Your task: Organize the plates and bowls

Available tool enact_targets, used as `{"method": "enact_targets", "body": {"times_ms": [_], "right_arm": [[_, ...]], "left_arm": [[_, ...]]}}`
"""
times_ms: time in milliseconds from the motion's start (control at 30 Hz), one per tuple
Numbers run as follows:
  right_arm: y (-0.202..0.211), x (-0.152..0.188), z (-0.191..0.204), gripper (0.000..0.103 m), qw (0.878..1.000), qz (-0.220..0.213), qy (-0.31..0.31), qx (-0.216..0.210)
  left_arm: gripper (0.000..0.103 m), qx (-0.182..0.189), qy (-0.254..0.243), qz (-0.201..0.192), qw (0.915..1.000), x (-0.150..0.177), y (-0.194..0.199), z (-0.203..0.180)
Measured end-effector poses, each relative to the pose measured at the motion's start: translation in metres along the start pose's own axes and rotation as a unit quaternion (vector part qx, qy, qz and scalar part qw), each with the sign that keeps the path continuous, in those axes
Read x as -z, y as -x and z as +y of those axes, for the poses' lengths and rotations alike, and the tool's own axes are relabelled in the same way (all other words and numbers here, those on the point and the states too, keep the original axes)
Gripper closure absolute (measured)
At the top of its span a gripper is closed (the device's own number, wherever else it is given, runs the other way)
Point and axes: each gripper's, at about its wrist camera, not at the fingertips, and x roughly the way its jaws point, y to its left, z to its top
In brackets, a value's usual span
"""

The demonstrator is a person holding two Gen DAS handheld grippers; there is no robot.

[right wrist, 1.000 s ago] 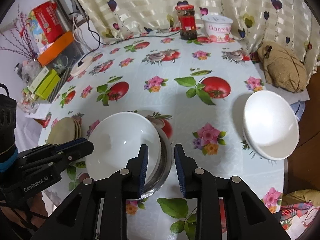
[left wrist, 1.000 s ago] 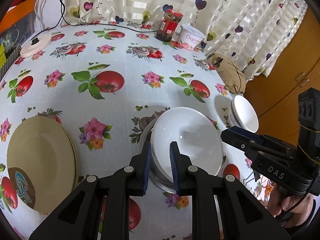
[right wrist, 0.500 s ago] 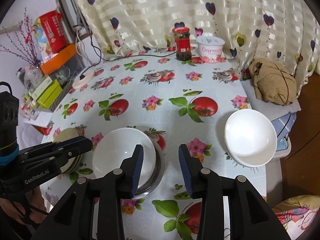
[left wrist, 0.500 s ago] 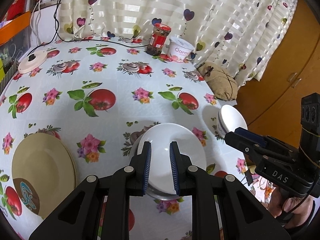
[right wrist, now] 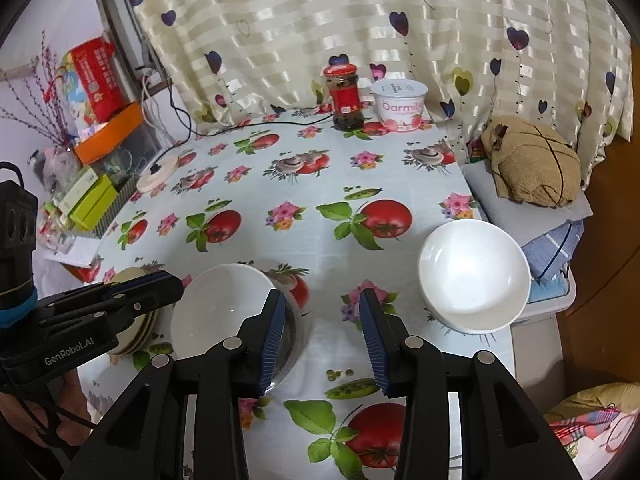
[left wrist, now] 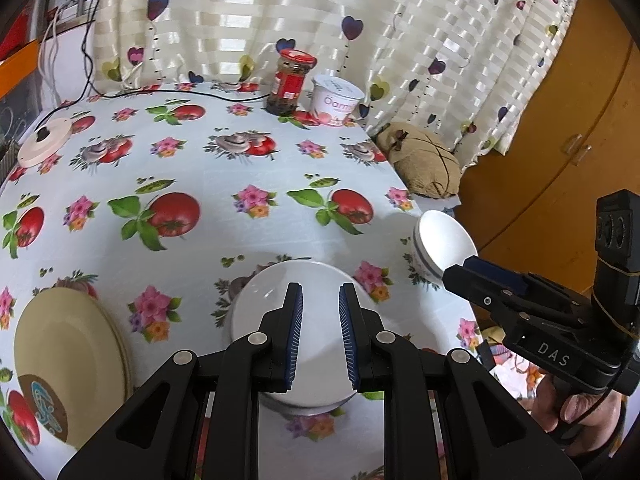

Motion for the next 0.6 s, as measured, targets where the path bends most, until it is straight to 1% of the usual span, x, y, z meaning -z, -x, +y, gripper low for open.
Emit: {"method": "enact_targets", "body": {"times_ms": [300,600], "right_arm": [[0.007,0.0,-0.033,0.064,1.0,-0.01,-0.027,0.009],[0.01,0.0,-0.077,0.064,0.997,-0.014,-0.064,0.036]], "left_arm": [[0.083,0.019,-0.023,0.013,0.9995,-0.013,-0.02,-0.029],[0.083,0.041,-0.036,0.032,0.998,-0.026,-0.047,-0.057]]}}
